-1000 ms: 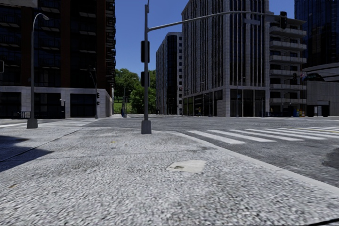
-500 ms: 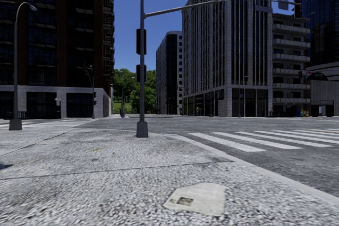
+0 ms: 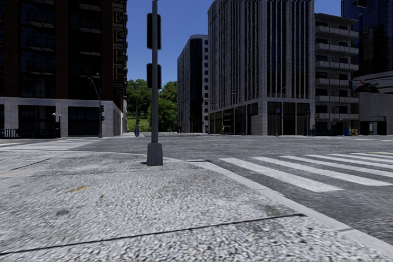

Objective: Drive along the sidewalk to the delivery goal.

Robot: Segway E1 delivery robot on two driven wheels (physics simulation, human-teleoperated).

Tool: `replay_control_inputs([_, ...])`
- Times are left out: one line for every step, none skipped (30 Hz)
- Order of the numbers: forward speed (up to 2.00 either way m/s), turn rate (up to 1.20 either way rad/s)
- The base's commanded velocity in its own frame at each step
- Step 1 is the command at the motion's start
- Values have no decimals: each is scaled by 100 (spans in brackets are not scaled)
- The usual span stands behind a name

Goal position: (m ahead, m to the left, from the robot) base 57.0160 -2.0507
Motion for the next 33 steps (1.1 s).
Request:
replay_control_inputs([200,-40])
replay_control_inputs([200,-43])
replay_control_inputs([200,-44])
replay_control_inputs([200,-44])
replay_control_inputs([200,-44])
replay_control_inputs([200,-44])
replay_control_inputs([200,-44])
replay_control_inputs([200,-44])
replay_control_inputs([200,-44])
replay_control_inputs([200,-44])
replay_control_inputs([200,-44])
replay_control_inputs([200,-44])
replay_control_inputs([200,-37])
replay_control_inputs([200,-37])
replay_control_inputs([200,-30])
replay_control_inputs([200,-19])
replay_control_inputs([200,-11])
replay_control_inputs([200,-11])
replay_control_inputs([200,-9])
replay_control_inputs([200,-8])
replay_control_inputs([197,-21])
replay_control_inputs([197,-21])
replay_control_inputs([192,-41])
replay_control_inputs([187,-51])
replay_control_inputs([183,-55])
replay_control_inputs([180,-59])
replay_control_inputs([180,-59])
replay_control_inputs([172,-63])
replay_control_inputs([160,-70])
replay_control_inputs([156,-74])
replay_control_inputs([156,-74])
replay_control_inputs([155,-75])
replay_control_inputs([155,-75])
